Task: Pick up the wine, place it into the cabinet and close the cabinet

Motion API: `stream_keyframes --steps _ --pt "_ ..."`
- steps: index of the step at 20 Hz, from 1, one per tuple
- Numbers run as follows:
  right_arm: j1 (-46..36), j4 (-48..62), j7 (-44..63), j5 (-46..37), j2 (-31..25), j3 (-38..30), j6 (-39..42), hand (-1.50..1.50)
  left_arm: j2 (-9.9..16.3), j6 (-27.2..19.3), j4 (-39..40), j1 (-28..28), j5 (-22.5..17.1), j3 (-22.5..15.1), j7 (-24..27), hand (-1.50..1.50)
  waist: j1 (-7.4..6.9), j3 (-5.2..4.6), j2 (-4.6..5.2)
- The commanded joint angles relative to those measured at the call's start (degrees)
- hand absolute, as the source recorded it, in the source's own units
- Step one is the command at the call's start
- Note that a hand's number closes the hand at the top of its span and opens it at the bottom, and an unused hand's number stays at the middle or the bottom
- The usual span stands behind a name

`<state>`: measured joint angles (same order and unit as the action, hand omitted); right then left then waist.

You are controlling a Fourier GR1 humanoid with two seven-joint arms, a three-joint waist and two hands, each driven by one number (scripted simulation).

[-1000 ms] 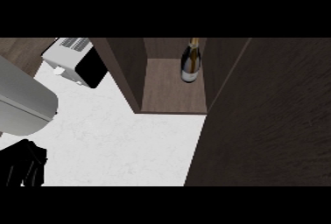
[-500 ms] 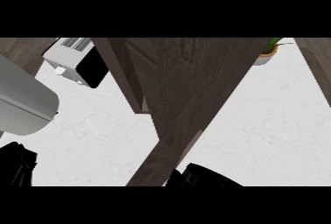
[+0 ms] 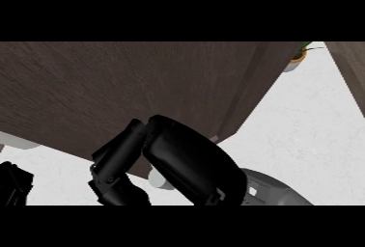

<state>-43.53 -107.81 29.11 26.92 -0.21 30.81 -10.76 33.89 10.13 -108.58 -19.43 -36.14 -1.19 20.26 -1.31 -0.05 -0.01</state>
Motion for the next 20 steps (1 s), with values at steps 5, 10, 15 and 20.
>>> stream_keyframes --steps 5,10,15,20 --pt "-5.8 13.0 -8.0 5.0 0.2 -1.5 -4.1 1.5 -2.2 1.3 -1.6 -0.2 1.4 1.4 -2.7 1.5 0.36 0.03 -0.02" --pt "-7.2 25.4 -12.5 8.1 0.2 -8.2 3.4 1.5 -3.5 2.4 0.0 1.0 2.7 2.3 -2.2 1.5 0.2 0.03 0.22" --pt "-4.2 28.3 -14.5 6.0 0.2 -9.8 6.7 1.5 -4.6 3.1 0.3 3.6 3.0 3.5 -5.3 1.5 0.81 0.04 0.1" --pt "-6.7 36.6 -17.6 4.8 -0.1 -14.8 10.3 1.5 -5.1 6.0 0.6 1.0 3.1 5.6 -5.1 1.5 0.57 0.03 0.09"
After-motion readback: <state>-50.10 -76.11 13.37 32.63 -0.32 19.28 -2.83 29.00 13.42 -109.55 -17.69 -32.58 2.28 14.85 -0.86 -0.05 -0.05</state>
